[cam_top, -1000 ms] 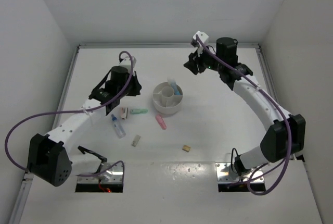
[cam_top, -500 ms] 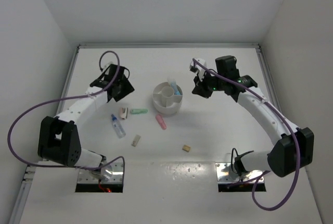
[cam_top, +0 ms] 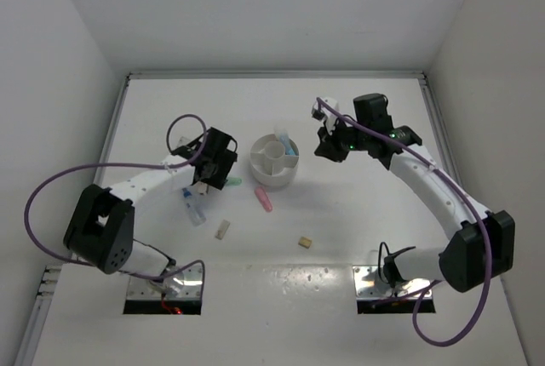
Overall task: Sort the stationery into containers
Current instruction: Pick up the stationery from the center of the board.
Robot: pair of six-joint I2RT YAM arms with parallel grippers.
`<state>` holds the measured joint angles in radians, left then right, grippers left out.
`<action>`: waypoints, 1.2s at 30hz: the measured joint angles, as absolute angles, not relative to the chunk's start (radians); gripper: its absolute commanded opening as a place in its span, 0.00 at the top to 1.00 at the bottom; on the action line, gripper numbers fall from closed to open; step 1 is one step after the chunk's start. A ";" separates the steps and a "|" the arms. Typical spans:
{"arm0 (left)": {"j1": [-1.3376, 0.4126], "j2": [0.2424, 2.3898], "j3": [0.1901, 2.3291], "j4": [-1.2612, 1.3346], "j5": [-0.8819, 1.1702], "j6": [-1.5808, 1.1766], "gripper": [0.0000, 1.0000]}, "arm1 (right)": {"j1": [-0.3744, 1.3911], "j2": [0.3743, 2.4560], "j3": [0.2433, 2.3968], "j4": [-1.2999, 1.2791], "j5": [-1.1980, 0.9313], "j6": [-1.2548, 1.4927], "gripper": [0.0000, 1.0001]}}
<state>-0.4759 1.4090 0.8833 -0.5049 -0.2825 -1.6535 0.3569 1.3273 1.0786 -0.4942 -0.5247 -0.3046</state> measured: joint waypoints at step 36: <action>-0.390 1.771 1.075 -0.762 -0.300 -1.894 0.40 | 0.348 1.175 1.018 -0.450 -0.554 -0.273 0.87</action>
<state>-0.3904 1.7710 1.0752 -0.7620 -0.3000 -1.8938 0.3481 1.1748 1.0180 -0.4503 -0.5545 -0.2729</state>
